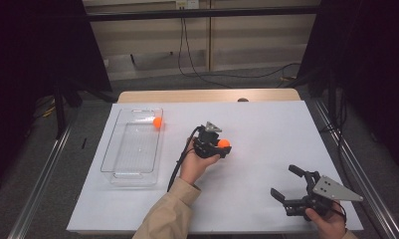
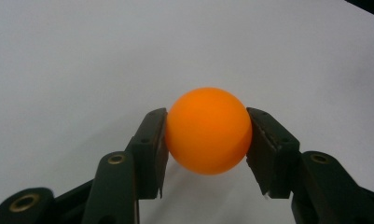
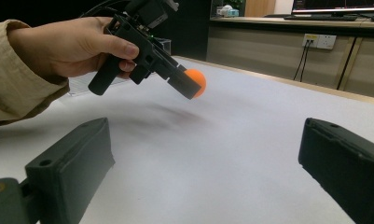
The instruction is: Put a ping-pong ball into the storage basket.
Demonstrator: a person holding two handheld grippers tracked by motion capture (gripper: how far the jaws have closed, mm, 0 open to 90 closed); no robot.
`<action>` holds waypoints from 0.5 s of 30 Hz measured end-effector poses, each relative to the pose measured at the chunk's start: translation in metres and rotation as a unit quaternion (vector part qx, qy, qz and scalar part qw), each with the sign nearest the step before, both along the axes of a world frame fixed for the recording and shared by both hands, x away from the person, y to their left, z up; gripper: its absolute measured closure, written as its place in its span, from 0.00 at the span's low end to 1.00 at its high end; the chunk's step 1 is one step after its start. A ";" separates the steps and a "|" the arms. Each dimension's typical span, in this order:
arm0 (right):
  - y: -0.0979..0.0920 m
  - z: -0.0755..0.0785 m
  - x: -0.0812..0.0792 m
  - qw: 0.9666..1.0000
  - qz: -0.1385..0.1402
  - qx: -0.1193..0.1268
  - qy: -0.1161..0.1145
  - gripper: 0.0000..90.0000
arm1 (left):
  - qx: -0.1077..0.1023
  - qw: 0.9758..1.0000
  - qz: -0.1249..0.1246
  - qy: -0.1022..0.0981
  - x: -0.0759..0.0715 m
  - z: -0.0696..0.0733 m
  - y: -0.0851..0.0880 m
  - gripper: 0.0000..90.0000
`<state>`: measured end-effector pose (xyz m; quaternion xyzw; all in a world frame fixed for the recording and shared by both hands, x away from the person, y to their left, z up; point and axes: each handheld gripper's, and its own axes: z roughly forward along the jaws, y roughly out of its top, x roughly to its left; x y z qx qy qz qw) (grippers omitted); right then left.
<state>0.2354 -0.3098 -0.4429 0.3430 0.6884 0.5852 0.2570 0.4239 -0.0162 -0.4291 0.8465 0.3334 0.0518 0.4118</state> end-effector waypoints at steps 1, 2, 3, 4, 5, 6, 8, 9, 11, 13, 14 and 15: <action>0.000 0.000 0.000 1.000 0.000 0.001 -0.001 0.03 | 0.003 1.000 -0.002 -0.001 0.000 0.001 0.001 0.57; 0.000 0.000 0.000 1.000 0.000 0.000 -0.001 0.03 | 0.001 1.000 0.000 -0.001 -0.001 0.001 0.001 0.57; 0.000 0.000 0.000 1.000 0.000 0.001 -0.001 0.03 | 0.002 1.000 -0.002 0.000 -0.002 0.001 0.002 0.57; 0.000 0.000 0.000 1.000 0.000 0.001 -0.001 0.03 | 0.003 1.000 -0.001 0.000 -0.002 0.002 0.002 0.57; 0.000 0.000 0.000 1.000 0.000 0.000 0.000 0.03 | 0.006 1.000 -0.002 -0.001 -0.003 0.002 0.004 0.57; 0.000 0.000 0.000 1.000 0.000 0.000 0.001 0.03 | 0.005 1.000 -0.002 0.000 -0.004 0.002 0.004 0.57; 0.000 0.000 0.000 1.000 0.001 0.000 0.000 0.03 | 0.003 1.000 0.000 0.003 -0.005 0.002 0.006 0.57; 0.000 0.000 0.000 1.000 0.001 0.000 0.000 0.03 | 0.002 1.000 0.000 0.003 -0.005 0.003 0.007 0.57; 0.000 0.000 0.000 1.000 0.001 0.001 0.000 0.03 | 0.003 1.000 0.001 0.002 -0.006 0.004 0.009 0.57; 0.001 0.000 0.000 1.000 0.001 0.000 0.000 0.03 | 0.000 1.000 0.002 0.000 -0.007 0.006 0.011 0.57; 0.001 0.000 0.000 1.000 0.001 0.000 0.000 0.03 | -0.001 1.000 0.001 -0.001 -0.008 0.007 0.011 0.57; 0.001 0.000 0.000 1.000 0.001 0.000 0.000 0.03 | 0.000 1.000 -0.001 -0.002 -0.009 0.008 0.012 0.57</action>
